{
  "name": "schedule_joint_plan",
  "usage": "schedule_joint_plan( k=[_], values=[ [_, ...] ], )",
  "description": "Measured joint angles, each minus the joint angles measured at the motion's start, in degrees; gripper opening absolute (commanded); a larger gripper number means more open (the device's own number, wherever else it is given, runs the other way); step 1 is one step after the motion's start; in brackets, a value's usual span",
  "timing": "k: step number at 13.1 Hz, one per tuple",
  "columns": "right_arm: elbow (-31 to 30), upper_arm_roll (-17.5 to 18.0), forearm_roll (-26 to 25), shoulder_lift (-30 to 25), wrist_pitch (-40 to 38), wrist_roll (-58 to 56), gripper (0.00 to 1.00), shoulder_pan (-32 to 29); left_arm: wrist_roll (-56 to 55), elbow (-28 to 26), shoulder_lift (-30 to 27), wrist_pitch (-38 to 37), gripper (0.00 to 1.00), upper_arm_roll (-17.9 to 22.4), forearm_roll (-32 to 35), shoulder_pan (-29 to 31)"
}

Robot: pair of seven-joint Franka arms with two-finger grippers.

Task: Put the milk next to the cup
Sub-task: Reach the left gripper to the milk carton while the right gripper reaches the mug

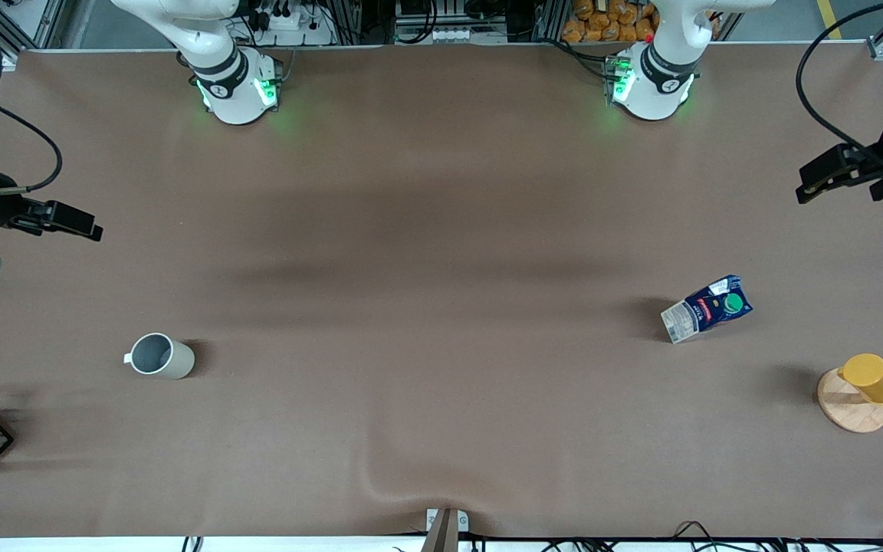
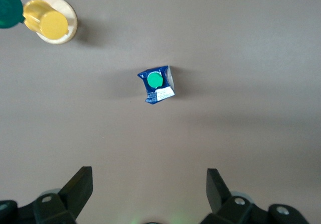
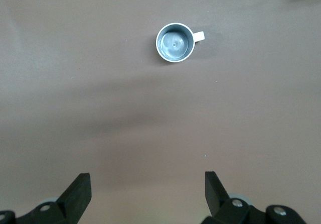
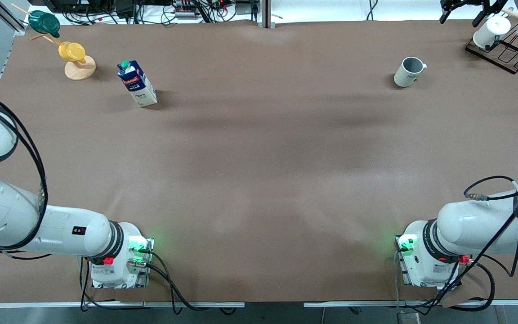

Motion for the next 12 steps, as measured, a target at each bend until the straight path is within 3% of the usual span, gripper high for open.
schedule_joint_plan(
  k=[8,10,12],
  values=[
    [-0.52,-0.27,-0.49,10.97,10.02,-6.72,1.0,-5.09,-1.56,-1.0,14.68,11.91,1.0,0.47,-1.35,3.35],
    [-0.49,-0.06,-1.19,14.0,12.6,-6.88,0.97,-5.04,-2.29,-1.19,16.51,13.86,1.0,0.47,-4.54,4.29],
    [-0.29,0.14,-2.83,16.68,16.09,-6.89,0.88,-4.89,-2.36,-2.77,18.13,17.46,1.0,0.47,-5.24,4.56]
  ],
)
